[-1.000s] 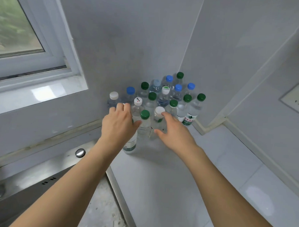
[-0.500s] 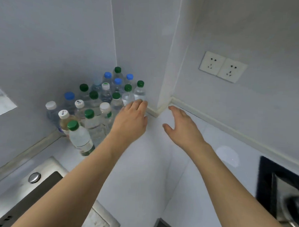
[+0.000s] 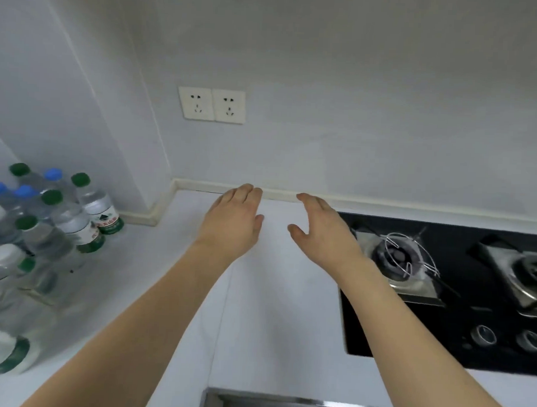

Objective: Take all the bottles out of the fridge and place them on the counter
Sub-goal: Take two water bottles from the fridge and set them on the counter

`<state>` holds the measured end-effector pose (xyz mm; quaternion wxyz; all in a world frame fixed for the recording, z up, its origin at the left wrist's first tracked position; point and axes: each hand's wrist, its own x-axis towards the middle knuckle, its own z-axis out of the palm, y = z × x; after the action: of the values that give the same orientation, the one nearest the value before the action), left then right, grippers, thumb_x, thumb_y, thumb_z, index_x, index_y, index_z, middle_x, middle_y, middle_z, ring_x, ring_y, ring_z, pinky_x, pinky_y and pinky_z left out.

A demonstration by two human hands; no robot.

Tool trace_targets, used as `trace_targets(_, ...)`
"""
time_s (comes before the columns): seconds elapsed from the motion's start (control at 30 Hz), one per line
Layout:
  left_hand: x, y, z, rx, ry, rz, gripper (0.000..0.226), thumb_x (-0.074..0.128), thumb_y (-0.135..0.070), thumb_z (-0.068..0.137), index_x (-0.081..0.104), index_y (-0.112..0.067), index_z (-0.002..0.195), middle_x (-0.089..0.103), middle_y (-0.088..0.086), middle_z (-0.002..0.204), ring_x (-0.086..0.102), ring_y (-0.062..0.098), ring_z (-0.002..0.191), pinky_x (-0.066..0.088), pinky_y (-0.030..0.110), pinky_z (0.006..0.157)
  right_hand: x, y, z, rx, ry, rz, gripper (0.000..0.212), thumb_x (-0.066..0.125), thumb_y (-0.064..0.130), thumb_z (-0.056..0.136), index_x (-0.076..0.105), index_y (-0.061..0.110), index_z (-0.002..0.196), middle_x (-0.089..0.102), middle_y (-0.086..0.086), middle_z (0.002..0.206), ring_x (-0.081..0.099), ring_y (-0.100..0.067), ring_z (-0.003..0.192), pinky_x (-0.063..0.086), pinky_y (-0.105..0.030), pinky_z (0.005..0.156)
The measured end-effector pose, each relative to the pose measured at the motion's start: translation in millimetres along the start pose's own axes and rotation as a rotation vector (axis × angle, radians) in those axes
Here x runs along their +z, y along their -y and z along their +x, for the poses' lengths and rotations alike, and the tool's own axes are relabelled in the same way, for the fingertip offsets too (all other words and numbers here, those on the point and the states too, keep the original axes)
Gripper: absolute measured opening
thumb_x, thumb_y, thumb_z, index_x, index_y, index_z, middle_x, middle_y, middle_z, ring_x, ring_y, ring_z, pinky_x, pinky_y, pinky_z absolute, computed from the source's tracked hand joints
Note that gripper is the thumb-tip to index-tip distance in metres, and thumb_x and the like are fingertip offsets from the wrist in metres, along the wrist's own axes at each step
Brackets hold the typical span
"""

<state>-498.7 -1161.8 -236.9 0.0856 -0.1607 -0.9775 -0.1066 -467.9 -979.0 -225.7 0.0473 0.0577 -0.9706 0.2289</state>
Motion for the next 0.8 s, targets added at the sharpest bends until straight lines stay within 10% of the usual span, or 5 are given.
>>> trace_targets(0.8,42,-439,-33,0.611,0.044,-0.067,0.052,0.049,-0.033,0.097,0.038,-0.013,0.144,0.040,0.005,0.148,0.041,0.025,0.132,0.035,0.038,0.110,-200,-272,-291,0.466,-0.309,-0.049,0.059,0.058,0.028,0.093,0.035,0.015,0.146,0.045,-0.006,0.143,0.045,-0.021,0.129,0.040,-0.032,0.102)
